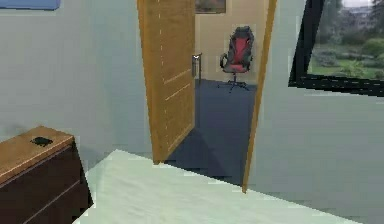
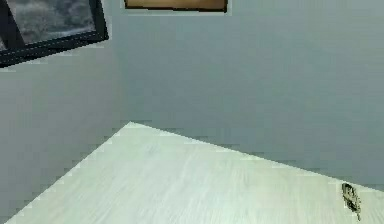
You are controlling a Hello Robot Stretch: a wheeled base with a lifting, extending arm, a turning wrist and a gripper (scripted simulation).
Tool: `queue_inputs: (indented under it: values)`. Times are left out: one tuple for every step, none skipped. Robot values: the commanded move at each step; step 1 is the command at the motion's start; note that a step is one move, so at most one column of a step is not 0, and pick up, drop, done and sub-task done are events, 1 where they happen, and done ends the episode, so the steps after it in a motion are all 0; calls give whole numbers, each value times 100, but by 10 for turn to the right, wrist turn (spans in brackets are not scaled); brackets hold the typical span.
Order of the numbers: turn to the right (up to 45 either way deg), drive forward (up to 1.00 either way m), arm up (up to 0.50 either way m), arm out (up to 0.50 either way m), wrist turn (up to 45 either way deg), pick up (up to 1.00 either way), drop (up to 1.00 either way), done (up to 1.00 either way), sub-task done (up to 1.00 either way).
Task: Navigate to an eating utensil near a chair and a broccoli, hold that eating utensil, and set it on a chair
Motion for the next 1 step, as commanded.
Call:
queue_inputs:
  values:
    - [0, 100, 0, 0, 0, 0, 0, 0, 0]
